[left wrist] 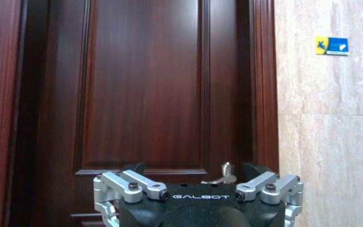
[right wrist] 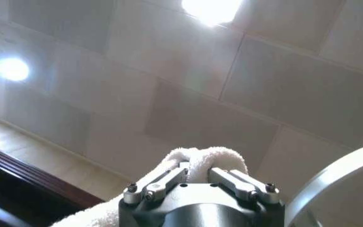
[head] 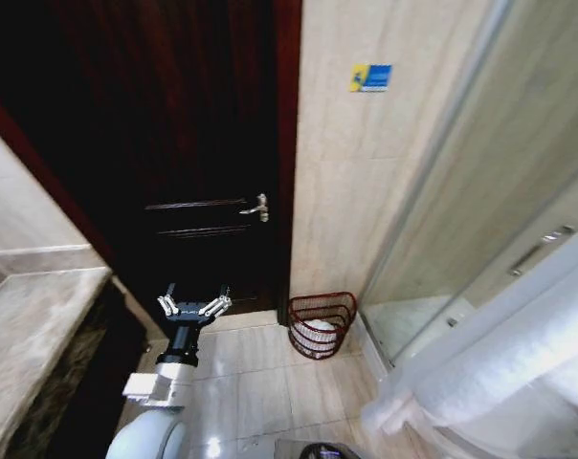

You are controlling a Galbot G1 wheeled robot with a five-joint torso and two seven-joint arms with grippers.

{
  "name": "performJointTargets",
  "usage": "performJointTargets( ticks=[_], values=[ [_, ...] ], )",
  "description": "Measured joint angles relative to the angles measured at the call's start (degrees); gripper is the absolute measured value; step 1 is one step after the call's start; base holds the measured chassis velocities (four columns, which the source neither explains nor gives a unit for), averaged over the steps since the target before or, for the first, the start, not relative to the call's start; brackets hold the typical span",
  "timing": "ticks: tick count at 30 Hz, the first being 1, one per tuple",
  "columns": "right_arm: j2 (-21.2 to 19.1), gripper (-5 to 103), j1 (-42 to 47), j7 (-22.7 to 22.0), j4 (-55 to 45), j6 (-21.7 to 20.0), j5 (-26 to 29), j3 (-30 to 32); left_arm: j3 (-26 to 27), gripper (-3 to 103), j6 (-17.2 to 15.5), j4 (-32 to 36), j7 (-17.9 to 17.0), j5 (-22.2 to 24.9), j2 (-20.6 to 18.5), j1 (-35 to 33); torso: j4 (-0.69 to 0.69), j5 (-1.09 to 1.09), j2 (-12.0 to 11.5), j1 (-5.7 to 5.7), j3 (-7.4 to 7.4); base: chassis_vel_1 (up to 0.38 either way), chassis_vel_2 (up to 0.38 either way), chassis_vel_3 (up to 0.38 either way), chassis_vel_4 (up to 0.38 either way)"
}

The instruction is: Discard the used towel into the hamper.

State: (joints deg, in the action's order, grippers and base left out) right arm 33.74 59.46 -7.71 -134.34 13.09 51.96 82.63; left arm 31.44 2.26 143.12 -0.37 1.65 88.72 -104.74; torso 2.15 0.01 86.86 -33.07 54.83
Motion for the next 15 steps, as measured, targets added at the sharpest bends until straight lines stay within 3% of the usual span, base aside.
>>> performJointTargets(
  ticks=[6, 15],
  values=[
    [-1.38, 3, -0.06, -0.91, 0.07, -1.21, 0.96, 0.70, 0.00, 100, 0.00, 0.00, 0.00, 0.00, -0.01, 0.00, -0.05, -0.01, 0.00, 0.00, -0.01, 0.000, 0.000, 0.000, 0.000],
    [0.42, 3, 0.23, -0.11, 0.09, -1.69, 0.31, -0.63, 0.00, 100, 0.00, 0.00, 0.00, 0.00, 0.00, 0.00, -0.04, 0.00, 0.00, 0.00, -0.01, 0.000, 0.000, 0.000, 0.000]
  ],
)
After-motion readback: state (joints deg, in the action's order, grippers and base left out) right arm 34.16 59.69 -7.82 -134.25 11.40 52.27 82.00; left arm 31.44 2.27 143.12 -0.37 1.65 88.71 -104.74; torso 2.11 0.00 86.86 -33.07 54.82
